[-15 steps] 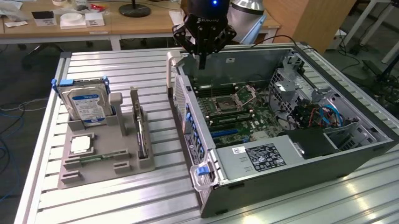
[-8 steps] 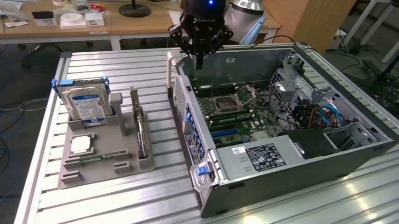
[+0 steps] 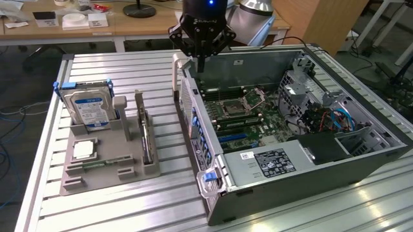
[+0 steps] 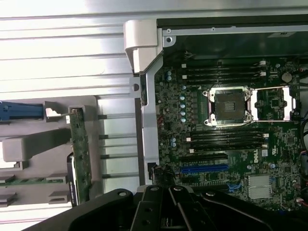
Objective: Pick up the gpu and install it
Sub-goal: 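Reach for the gpu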
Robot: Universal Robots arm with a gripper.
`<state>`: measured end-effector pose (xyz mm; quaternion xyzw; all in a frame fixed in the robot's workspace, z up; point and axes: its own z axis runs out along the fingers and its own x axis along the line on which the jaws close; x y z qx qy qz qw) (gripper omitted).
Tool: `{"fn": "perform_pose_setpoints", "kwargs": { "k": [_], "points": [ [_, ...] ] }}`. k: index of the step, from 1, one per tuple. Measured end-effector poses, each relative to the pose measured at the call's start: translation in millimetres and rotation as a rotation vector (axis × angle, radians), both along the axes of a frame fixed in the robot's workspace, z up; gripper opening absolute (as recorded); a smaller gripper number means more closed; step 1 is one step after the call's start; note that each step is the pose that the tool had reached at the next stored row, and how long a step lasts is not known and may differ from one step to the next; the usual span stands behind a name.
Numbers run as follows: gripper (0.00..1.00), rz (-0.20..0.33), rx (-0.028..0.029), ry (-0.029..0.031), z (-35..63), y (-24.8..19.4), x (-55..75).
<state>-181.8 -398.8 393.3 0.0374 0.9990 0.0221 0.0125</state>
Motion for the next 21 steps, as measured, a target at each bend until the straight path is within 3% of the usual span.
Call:
{"fn": "perform_pose_setpoints", "kwargs": {
  "k": [21],
  "points": [
    [0.1,0.0,0.0,0.0,0.0,0.0,-18.0]
  ]
}}
